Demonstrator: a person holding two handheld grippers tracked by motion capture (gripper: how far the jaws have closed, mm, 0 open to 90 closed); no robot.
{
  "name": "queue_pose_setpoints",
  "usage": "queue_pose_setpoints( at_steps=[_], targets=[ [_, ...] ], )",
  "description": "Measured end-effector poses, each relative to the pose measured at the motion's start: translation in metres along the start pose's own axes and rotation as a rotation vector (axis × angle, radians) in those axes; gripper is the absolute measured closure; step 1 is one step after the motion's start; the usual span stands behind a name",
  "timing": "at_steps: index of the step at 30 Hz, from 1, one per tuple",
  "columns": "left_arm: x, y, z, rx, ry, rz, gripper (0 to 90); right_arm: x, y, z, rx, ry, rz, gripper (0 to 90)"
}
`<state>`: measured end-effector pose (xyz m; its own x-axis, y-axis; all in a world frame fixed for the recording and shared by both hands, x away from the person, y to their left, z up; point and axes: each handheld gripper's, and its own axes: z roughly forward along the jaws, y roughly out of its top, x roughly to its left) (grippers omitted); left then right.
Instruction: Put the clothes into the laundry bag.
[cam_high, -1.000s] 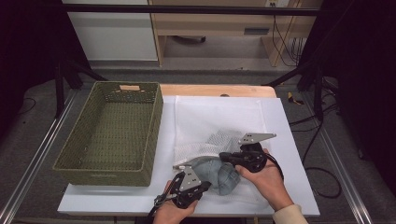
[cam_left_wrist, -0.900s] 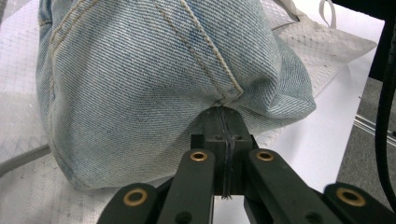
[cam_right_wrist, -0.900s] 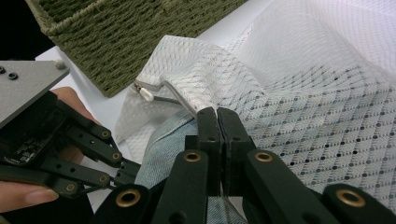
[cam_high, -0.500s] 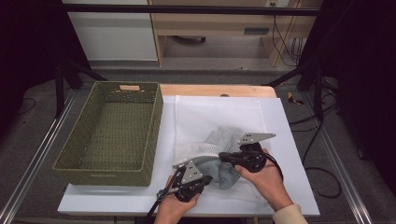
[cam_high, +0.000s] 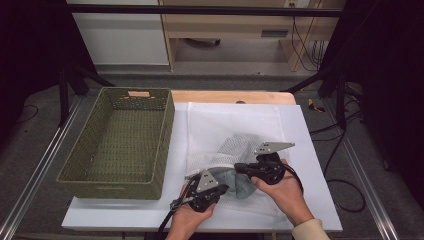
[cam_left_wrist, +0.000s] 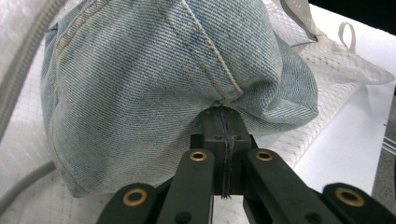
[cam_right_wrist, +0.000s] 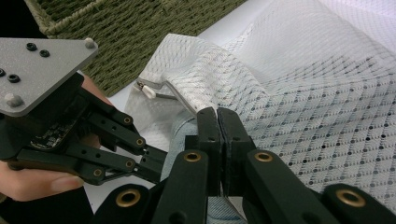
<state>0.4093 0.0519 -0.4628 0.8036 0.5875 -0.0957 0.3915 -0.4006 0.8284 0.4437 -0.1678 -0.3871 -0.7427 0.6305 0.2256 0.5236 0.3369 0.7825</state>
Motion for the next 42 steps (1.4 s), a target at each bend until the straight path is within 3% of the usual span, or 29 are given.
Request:
queue_pose_setpoints(
  at_steps=[27,42],
  targets=[
    [0.011,0.014,0.012,-0.013,0.027,-0.004,90.0,-0.005,0.007,-0.002,-0.005,-0.012,0.002,89.1],
    [0.018,0.017,0.020,-0.012,0.061,-0.011,90.0,-0.007,0.002,0.002,0.012,-0.024,0.011,89.1]
  ],
)
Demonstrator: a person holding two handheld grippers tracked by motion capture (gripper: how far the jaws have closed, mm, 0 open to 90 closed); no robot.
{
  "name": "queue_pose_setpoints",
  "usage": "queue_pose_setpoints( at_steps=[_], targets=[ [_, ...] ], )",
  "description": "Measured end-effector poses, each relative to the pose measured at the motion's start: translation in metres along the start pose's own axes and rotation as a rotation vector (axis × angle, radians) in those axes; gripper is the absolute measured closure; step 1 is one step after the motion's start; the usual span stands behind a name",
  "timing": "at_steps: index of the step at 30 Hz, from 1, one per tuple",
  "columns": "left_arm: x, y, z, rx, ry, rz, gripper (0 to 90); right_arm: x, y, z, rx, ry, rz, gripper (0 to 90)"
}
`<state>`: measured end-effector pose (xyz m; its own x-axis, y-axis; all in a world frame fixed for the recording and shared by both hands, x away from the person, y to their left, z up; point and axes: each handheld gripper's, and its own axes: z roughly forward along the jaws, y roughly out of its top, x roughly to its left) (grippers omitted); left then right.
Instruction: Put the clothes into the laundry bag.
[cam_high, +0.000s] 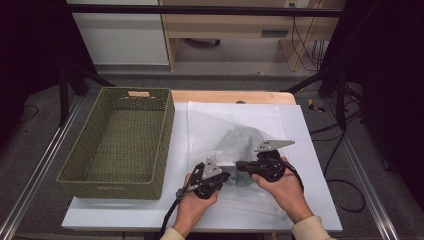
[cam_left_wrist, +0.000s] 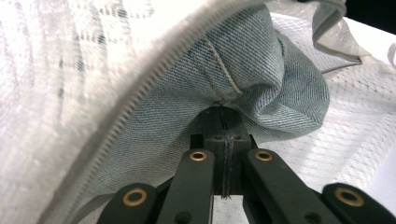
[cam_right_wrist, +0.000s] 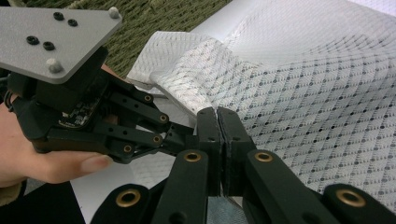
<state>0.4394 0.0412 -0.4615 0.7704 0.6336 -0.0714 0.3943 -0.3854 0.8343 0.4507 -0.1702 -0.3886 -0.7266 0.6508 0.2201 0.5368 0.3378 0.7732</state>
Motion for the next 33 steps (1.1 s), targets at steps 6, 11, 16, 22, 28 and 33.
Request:
queue_pose_setpoints(
  at_steps=[6,11,16,22,28,33],
  targets=[
    [0.001,0.002,0.003,0.000,0.007,-0.002,90.0,0.000,-0.002,0.001,0.008,-0.006,0.004,89.1],
    [0.002,0.003,0.004,0.002,0.013,-0.001,90.0,0.001,-0.004,0.003,0.019,-0.012,-0.002,89.1],
    [0.001,0.003,0.006,0.001,0.021,0.002,90.0,0.001,-0.006,0.004,0.027,-0.015,-0.003,89.1],
    [0.002,0.004,0.009,0.002,0.035,0.003,90.0,-0.001,-0.010,0.007,0.027,-0.020,0.006,89.1],
    [0.001,0.006,0.013,0.009,0.048,0.025,90.0,0.000,-0.012,0.009,0.027,-0.022,0.010,89.1],
    [0.002,0.008,0.017,0.009,0.057,0.021,90.0,0.001,-0.013,0.009,0.028,-0.019,0.009,89.1]
  ],
)
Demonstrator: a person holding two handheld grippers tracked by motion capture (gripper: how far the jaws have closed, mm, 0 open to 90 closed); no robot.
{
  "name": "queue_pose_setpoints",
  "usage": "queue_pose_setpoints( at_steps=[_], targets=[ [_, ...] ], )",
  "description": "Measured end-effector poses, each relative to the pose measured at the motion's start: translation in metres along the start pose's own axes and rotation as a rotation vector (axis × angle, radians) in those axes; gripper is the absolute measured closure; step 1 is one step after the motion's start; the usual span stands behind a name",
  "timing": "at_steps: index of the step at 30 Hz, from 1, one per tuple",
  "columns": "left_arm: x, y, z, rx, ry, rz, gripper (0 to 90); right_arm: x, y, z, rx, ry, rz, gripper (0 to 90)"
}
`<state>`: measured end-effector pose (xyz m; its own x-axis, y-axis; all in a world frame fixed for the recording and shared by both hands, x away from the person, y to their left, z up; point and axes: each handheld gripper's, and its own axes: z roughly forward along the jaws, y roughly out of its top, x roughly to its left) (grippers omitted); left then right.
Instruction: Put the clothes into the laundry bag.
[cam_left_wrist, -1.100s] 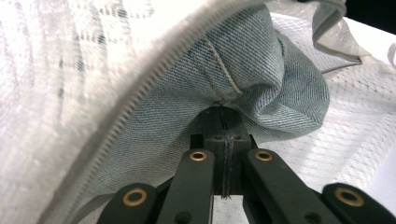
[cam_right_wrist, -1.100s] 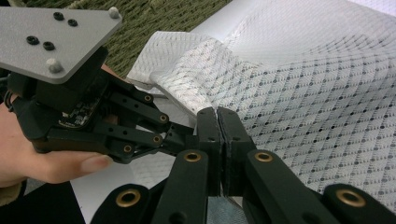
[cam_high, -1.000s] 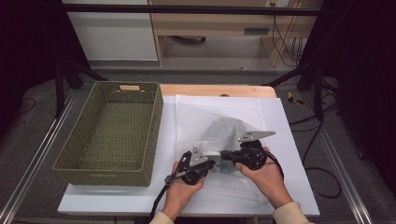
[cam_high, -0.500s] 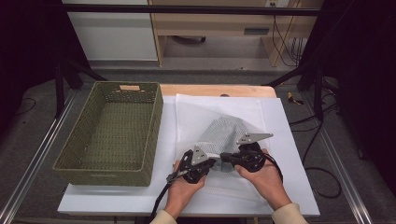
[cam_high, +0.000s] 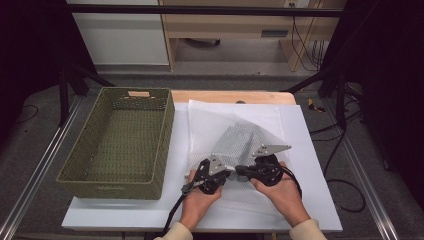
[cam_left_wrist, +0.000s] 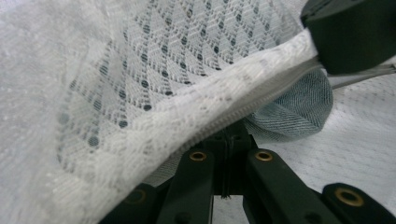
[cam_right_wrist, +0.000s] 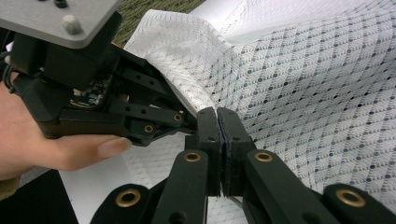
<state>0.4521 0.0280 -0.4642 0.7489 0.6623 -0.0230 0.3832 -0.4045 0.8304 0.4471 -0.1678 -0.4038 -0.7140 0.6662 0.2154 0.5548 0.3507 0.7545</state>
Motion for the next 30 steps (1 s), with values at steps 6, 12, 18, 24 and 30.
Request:
queue_pose_setpoints(
  at_steps=[6,12,18,24,30],
  targets=[
    [0.001,0.003,0.004,0.003,0.006,0.002,90.0,-0.001,-0.001,-0.002,-0.002,-0.001,0.004,89.2],
    [0.001,0.004,0.006,-0.001,0.013,-0.002,90.0,-0.001,-0.003,-0.002,0.000,-0.001,0.005,89.1],
    [0.003,0.005,0.008,0.004,0.019,0.002,90.0,0.000,-0.004,-0.001,-0.003,0.005,0.001,89.2],
    [0.006,0.007,0.012,0.008,0.027,0.008,90.0,0.000,-0.005,-0.001,-0.001,0.005,-0.001,89.1],
    [0.007,0.009,0.014,0.009,0.032,0.009,90.0,-0.001,-0.006,-0.001,0.003,0.004,0.005,89.2]
  ],
)
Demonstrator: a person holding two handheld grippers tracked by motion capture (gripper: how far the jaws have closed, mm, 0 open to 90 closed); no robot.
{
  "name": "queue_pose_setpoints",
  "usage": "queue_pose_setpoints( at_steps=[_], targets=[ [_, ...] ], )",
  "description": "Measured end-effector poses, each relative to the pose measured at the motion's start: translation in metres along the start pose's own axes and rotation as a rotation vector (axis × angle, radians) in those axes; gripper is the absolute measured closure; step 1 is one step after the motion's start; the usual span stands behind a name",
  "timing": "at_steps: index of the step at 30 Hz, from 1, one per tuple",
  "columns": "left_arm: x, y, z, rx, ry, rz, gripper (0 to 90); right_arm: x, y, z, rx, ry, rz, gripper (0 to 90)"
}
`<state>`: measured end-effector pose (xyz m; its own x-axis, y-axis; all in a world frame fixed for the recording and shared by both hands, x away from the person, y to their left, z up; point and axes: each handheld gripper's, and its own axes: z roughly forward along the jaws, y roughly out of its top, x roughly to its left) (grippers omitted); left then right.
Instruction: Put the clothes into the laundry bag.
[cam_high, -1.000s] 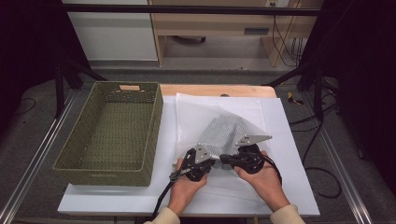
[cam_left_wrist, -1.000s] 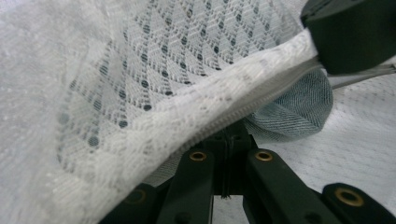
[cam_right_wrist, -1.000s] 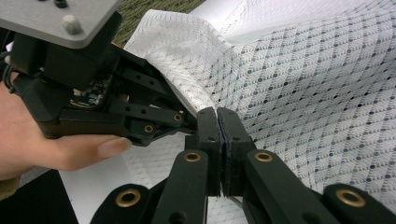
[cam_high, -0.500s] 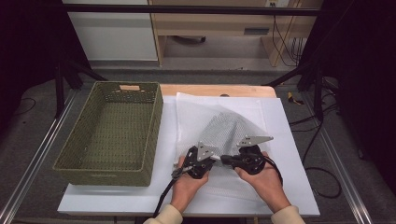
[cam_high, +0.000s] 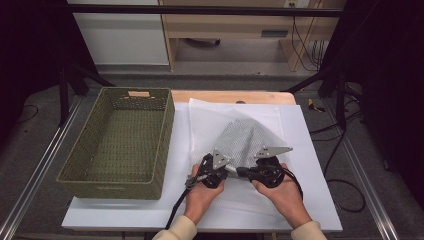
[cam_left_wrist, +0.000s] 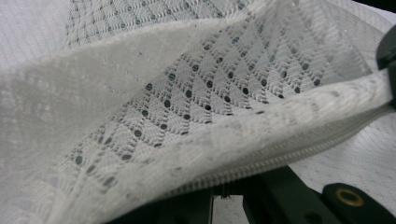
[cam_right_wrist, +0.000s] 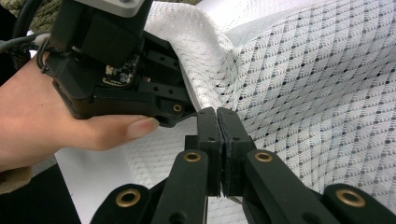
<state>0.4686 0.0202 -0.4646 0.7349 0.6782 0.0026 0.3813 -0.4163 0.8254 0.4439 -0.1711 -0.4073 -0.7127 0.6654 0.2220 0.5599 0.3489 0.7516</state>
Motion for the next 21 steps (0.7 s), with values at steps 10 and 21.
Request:
queue_pose_setpoints(
  at_steps=[10,21],
  targets=[
    [0.0018,0.0021,0.0039,0.004,0.007,0.000,90.0,-0.0005,-0.0010,0.0017,0.004,-0.001,-0.005,89.1],
    [0.0032,0.0029,0.0074,0.002,0.011,-0.002,90.0,-0.0011,-0.0026,0.0030,0.008,0.000,0.006,89.1]
  ],
)
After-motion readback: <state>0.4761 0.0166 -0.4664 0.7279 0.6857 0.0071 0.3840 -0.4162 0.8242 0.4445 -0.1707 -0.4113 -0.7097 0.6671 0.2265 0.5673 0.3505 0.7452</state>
